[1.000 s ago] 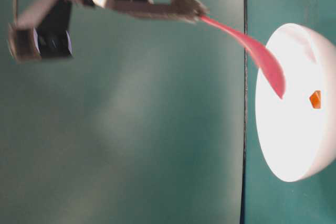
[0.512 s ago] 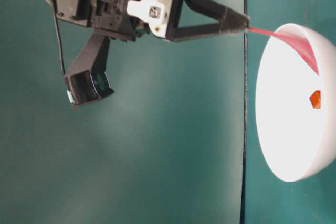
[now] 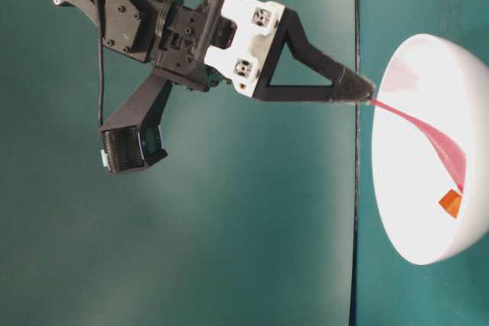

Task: Grip the spoon and scoop the red block from the bowl with right arm.
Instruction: 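Push the spoon tip under the red cube inside the white bowl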

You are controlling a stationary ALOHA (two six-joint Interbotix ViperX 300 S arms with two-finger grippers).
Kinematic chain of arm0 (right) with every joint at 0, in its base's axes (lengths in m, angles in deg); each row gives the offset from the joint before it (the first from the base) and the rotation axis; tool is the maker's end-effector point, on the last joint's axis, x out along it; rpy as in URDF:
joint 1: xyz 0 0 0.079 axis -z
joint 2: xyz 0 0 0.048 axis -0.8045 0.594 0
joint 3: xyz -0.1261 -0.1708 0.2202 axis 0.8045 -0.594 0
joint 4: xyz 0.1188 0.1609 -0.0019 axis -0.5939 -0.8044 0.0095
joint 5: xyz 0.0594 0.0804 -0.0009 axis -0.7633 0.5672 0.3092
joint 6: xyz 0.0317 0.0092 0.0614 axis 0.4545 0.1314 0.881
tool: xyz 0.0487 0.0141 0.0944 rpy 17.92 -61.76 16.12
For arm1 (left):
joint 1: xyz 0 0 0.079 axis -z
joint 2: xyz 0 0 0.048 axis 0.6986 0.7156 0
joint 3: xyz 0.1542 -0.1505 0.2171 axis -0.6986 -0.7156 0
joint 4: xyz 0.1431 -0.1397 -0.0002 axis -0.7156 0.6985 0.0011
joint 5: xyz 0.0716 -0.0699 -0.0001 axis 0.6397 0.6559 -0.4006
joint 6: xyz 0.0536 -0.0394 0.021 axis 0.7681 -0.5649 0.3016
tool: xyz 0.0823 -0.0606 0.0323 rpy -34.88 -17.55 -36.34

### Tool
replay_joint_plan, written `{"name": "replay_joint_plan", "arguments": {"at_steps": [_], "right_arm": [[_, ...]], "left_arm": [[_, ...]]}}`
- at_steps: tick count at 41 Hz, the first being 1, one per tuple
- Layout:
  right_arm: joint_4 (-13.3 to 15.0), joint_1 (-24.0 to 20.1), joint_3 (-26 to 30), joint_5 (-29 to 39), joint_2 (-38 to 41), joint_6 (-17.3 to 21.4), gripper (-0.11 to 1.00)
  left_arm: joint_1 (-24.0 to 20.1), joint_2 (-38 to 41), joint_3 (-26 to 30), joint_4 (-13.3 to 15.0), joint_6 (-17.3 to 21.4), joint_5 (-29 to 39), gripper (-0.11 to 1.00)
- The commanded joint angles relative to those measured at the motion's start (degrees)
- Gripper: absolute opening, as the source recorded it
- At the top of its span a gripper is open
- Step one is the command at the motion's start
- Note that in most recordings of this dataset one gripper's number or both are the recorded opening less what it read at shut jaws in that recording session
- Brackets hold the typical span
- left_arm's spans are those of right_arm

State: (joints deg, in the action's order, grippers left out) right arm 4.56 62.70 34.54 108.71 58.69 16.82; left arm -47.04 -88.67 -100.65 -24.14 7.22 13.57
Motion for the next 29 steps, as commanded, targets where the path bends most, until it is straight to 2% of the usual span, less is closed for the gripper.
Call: {"name": "replay_joint_plan", "arguments": {"at_steps": [1, 14, 22, 29], "right_arm": [[-0.18, -1.32, 1.49, -1.05, -0.70, 0.18, 0.25], [-0.09, -2.29, 1.23, -6.50, -0.70, 1.67, 0.25], [0.00, -2.29, 0.26, -5.62, -1.41, 4.04, 0.25], [-0.44, -2.29, -0.09, -1.23, -3.43, 6.06, 0.25]], "left_arm": [[0.00, 0.44, 1.23, -0.18, 0.09, -0.44, 0.00], [-0.09, 0.35, 1.23, -0.18, 0.09, -0.53, 0.00], [-0.09, 0.35, 1.32, -0.18, 0.00, -0.62, 0.00], [0.00, 0.35, 1.32, -0.18, 0.00, -0.70, 0.00]]}}
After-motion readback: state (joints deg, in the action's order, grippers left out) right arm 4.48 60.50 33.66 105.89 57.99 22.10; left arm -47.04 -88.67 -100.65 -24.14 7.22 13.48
